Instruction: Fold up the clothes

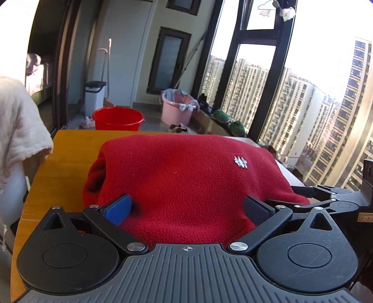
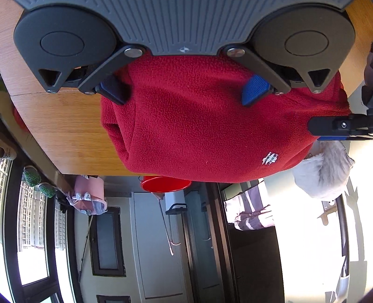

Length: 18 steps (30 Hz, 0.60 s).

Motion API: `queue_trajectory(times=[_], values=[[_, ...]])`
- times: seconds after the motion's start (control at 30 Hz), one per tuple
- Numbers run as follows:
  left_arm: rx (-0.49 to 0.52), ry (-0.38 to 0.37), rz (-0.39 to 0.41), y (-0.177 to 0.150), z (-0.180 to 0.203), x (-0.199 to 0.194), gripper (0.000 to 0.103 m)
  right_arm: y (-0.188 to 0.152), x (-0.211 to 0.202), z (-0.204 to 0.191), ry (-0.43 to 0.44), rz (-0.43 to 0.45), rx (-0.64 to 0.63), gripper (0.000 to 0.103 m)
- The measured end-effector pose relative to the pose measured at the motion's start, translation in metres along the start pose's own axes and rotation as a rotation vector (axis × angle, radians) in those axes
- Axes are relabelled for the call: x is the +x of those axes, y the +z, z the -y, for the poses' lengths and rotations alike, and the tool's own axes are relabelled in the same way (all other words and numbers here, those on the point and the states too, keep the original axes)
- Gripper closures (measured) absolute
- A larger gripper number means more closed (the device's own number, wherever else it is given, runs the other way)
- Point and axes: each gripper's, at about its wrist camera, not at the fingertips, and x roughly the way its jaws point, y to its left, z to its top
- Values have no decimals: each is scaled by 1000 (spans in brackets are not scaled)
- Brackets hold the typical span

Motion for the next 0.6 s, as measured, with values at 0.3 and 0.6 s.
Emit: queue_trajectory(times=[0.3,0.6], values=[[30,-72,-38,-11,7,8,0,8,-3,17,20,28,-53,0],[24,-54,-9,-29,-2,15,0,28,-55,-10,159,150,-2,0]])
